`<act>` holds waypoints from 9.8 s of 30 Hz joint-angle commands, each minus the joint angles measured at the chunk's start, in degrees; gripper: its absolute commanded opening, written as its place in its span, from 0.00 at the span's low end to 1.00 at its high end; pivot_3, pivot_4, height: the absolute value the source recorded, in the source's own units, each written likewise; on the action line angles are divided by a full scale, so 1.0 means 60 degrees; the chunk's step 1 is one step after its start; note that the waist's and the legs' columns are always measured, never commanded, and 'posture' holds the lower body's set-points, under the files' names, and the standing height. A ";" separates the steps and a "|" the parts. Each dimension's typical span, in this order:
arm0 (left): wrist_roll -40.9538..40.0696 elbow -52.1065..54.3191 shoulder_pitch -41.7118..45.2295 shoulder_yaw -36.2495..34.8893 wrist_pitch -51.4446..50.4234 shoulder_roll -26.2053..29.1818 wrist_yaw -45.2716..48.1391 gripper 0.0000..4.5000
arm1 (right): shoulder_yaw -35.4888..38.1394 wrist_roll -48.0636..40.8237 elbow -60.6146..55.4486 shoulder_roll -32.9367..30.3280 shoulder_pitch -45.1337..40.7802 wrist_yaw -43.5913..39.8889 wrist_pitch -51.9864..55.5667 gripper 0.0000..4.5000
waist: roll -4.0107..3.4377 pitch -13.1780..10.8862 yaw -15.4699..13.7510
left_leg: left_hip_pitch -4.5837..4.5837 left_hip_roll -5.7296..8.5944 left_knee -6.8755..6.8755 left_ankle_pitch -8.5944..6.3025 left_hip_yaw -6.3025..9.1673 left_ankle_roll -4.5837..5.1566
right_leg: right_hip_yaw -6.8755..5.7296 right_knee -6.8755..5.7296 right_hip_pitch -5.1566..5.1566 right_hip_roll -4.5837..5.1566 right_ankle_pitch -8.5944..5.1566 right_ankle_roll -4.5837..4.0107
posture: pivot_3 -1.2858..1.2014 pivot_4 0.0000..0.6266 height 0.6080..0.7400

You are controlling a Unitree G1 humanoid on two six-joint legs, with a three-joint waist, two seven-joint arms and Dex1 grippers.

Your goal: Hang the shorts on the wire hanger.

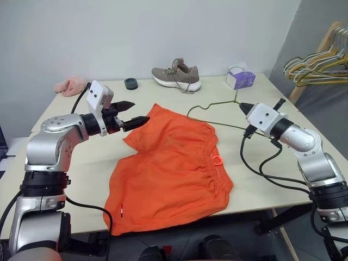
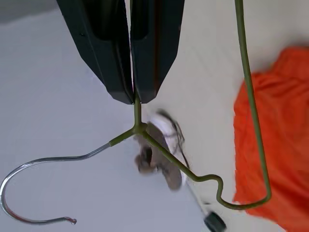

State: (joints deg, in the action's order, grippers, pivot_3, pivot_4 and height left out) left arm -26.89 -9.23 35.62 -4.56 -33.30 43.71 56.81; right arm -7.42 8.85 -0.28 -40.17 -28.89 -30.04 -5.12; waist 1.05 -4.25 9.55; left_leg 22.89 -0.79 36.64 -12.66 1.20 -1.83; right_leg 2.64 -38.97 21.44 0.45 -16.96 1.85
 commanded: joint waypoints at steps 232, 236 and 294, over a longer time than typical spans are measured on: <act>0.1991 -0.1459 0.0949 0.1237 0.4508 0.0732 0.3763 0.99 | -0.3227 -0.2114 -0.3362 -0.0663 -0.0938 -0.3265 0.7088 0.00 | 0.0020 0.0019 0.0271 | 0.0012 -0.0013 0.0038 -0.0002 0.0016 0.0002 | -0.0020 -0.0015 0.0000 0.0007 0.0005 0.0007 | 0.44 0.00 1.00; 0.1995 -0.1213 0.0729 0.1472 0.4435 0.0521 0.4048 0.99 | -0.3232 -0.1895 -0.3496 -0.0539 -0.1021 -0.3432 0.7051 0.00 | 0.0020 0.0019 0.0305 | 0.0010 -0.0013 0.0041 -0.0002 0.0015 0.0001 | -0.0018 -0.0020 0.0000 0.0007 0.0005 0.0007 | 0.43 0.00 1.00; 0.1333 -0.0858 -0.0127 0.0523 0.2353 0.0404 0.3206 0.00 | -0.1193 -0.2659 -0.2899 0.3421 0.1205 -0.1026 0.9275 1.00 | 0.0034 0.0028 0.0363 | 0.0004 -0.0004 0.0053 -0.0001 0.0043 0.0001 | -0.0015 -0.0081 -0.0002 0.0012 0.0005 0.0007 | 0.44 0.03 1.00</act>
State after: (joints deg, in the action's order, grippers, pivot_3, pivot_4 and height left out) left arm -17.69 -16.25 33.58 0.38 -19.16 45.42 76.55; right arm -14.86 -6.91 -17.70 -19.88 -20.23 -37.27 50.70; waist 1.25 -4.08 11.72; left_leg 22.91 -0.81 36.97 -12.66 1.46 -1.83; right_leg 2.55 -39.46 21.41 0.53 -16.92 1.89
